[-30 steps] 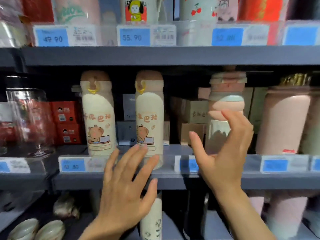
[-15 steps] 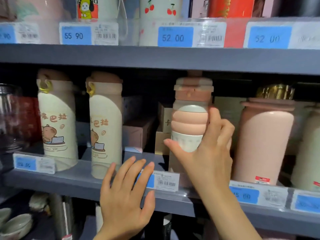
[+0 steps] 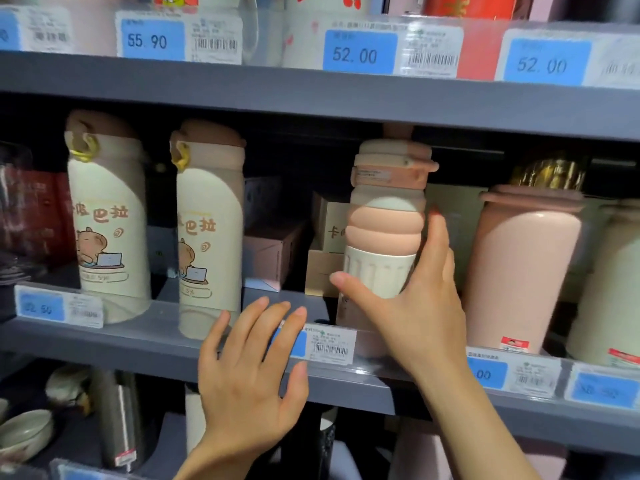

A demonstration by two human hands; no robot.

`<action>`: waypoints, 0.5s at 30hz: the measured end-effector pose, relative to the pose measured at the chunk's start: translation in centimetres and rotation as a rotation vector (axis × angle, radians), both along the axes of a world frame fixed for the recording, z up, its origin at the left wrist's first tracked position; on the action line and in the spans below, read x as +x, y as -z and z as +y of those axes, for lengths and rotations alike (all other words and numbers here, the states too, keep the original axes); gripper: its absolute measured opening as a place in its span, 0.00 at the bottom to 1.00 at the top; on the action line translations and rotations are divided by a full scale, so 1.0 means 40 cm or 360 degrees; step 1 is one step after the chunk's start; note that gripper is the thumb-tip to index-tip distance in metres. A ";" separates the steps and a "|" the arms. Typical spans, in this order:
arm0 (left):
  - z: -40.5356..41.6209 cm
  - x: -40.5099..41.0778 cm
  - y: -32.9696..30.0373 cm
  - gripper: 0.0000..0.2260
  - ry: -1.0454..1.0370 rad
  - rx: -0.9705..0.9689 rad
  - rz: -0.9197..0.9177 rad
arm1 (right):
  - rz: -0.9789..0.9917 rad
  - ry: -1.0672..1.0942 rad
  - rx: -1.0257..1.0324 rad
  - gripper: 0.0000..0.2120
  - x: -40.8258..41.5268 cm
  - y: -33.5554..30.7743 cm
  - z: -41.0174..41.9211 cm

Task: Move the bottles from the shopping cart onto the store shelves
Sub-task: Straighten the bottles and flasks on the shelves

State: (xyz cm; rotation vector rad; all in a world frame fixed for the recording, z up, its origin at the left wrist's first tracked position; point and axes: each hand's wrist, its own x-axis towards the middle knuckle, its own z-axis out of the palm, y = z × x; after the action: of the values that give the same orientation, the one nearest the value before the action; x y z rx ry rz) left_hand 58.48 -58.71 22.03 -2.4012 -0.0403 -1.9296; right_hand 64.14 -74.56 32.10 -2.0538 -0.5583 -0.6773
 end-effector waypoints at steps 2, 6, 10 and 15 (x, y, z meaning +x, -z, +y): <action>-0.005 -0.003 0.003 0.21 -0.0012 -0.0028 0.0030 | -0.0074 0.0184 -0.0187 0.60 -0.009 -0.002 0.013; -0.006 -0.005 0.010 0.22 -0.0009 -0.0061 0.0057 | -0.0031 0.0159 -0.0093 0.58 0.004 0.003 0.003; -0.002 -0.006 0.012 0.21 0.0018 -0.0052 0.0073 | 0.0124 -0.0199 0.0079 0.52 0.010 -0.005 -0.028; 0.001 -0.005 0.014 0.21 0.0019 -0.0045 0.0082 | 0.0157 -0.0023 -0.0010 0.60 -0.005 -0.012 -0.002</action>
State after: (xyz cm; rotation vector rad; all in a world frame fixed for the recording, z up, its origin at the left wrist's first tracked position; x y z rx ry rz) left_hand 58.27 -58.67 21.48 -2.4736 -0.0513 -1.8843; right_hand 63.95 -74.65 32.57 -2.0749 -0.5184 -0.5629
